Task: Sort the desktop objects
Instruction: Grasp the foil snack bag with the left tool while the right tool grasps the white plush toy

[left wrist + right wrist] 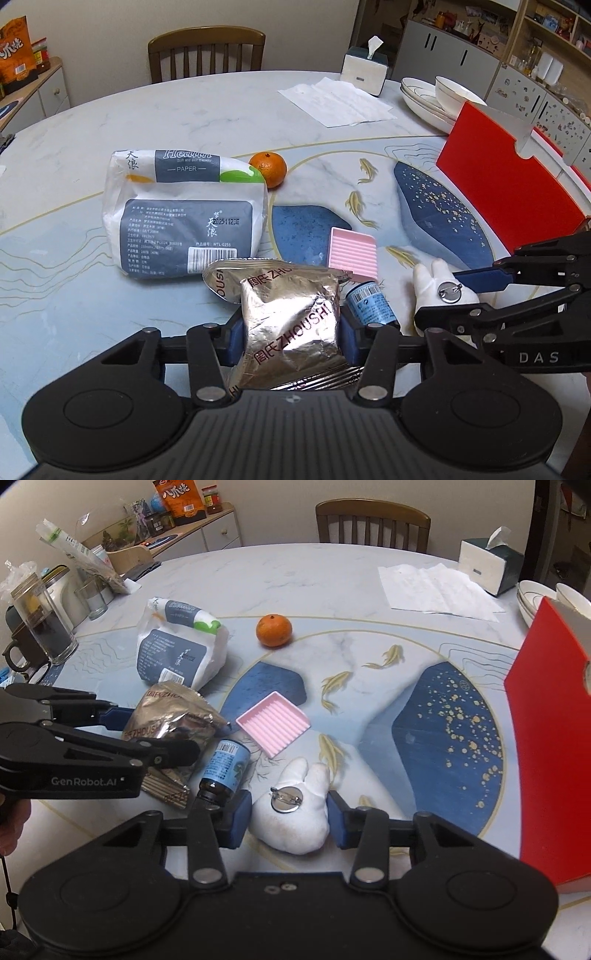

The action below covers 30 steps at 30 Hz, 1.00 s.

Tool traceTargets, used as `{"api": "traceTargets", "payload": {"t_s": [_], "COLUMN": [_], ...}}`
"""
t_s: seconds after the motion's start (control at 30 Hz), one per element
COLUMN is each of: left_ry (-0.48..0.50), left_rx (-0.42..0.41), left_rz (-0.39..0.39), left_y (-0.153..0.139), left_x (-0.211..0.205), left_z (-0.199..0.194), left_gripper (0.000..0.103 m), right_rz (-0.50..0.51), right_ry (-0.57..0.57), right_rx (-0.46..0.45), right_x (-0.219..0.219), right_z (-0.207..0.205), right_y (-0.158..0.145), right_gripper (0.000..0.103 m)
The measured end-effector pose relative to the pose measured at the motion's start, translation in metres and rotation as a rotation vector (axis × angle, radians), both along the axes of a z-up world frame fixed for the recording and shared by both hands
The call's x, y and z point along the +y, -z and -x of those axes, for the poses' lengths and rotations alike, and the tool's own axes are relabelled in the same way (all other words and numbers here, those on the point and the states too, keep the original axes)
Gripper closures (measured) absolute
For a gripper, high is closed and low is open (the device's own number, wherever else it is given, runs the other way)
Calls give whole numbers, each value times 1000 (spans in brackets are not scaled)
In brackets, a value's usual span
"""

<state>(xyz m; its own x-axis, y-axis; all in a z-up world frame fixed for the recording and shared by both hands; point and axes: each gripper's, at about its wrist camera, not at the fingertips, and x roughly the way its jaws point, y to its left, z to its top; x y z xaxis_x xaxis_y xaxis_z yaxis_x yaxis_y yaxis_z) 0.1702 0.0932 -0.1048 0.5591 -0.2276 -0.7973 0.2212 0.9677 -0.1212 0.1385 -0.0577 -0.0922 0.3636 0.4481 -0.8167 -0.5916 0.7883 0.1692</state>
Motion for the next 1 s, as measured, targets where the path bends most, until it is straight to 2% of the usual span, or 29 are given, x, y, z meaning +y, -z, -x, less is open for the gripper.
{"api": "traceTargets", "payload": {"t_s": [0.47, 1.0], "left_ry": [-15, 33], "left_rx": [-51, -128], "left_rz": [0, 13], "left_y": [-36, -73], "left_x": [-16, -74], "left_z": [22, 36], "left_gripper": [55, 55], "right_rz": [-51, -97], "right_ry": [16, 41], "right_rx": [-40, -105], "right_x": [-24, -75], "right_z": [8, 10], "right_y": [-29, -64], "right_gripper": [61, 61]}}
